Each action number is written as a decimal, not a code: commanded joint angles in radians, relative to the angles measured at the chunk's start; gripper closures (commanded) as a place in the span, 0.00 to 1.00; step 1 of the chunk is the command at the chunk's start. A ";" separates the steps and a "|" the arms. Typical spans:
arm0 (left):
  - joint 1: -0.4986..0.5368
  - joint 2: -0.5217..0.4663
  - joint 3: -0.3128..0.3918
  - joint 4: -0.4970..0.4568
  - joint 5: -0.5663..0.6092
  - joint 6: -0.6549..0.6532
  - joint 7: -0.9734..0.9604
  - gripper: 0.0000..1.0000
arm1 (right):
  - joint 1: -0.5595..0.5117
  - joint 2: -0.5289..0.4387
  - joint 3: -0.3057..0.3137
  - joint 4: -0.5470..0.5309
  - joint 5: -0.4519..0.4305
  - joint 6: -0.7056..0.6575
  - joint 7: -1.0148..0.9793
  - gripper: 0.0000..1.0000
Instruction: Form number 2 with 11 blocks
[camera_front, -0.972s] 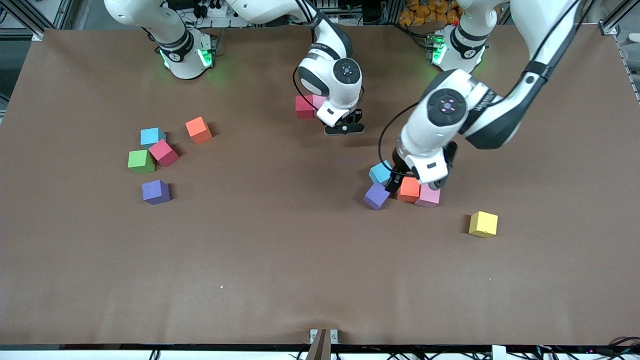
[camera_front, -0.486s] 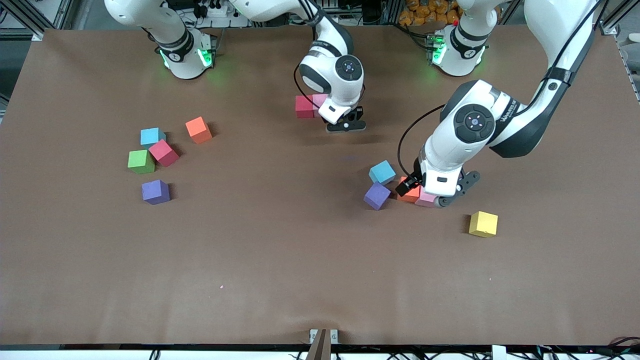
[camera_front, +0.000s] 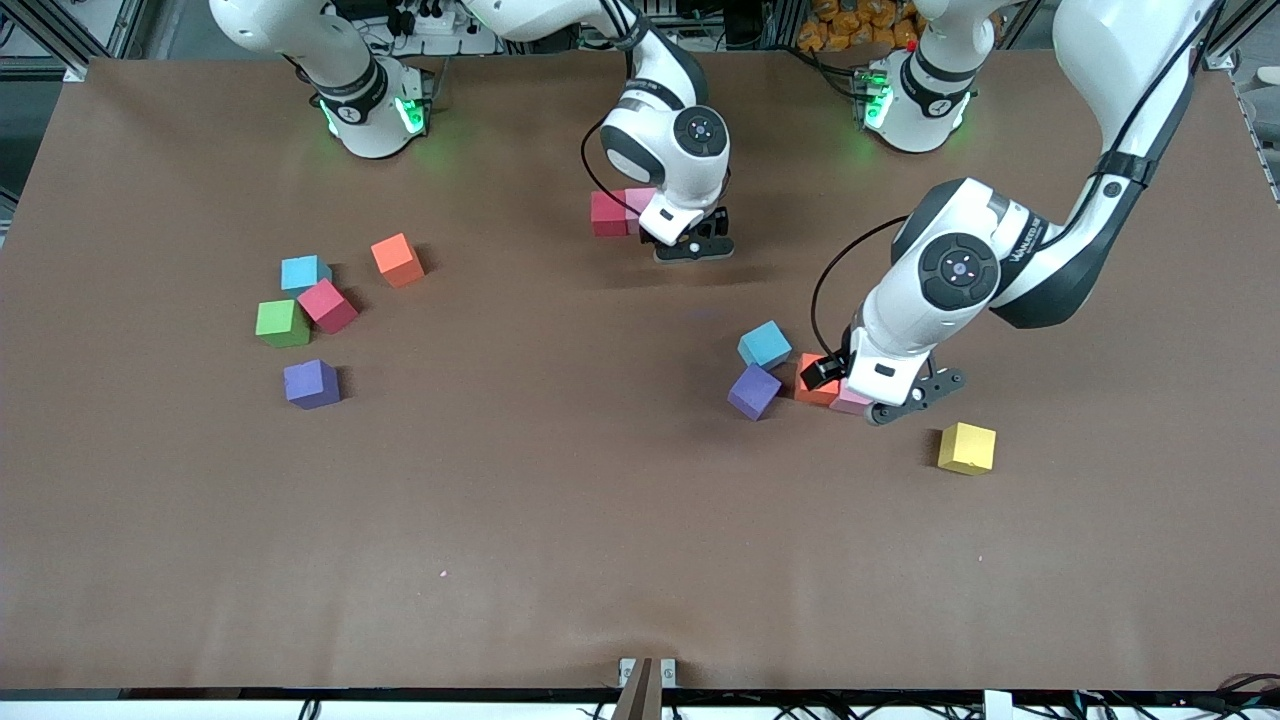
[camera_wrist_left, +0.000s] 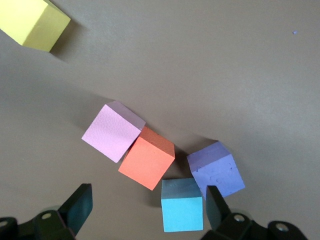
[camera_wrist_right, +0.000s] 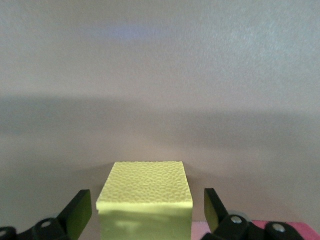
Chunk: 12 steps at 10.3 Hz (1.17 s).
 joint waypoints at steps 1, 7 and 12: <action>-0.052 0.019 0.009 0.011 0.012 0.036 -0.030 0.00 | 0.004 -0.073 -0.015 -0.007 -0.018 -0.058 0.017 0.00; -0.314 0.111 0.226 0.051 0.020 0.215 -0.227 0.00 | -0.076 -0.211 -0.070 -0.012 -0.019 -0.163 -0.063 0.00; -0.397 0.188 0.302 0.052 0.020 0.260 -0.242 0.00 | -0.362 -0.265 -0.085 -0.012 -0.019 -0.208 -0.170 0.00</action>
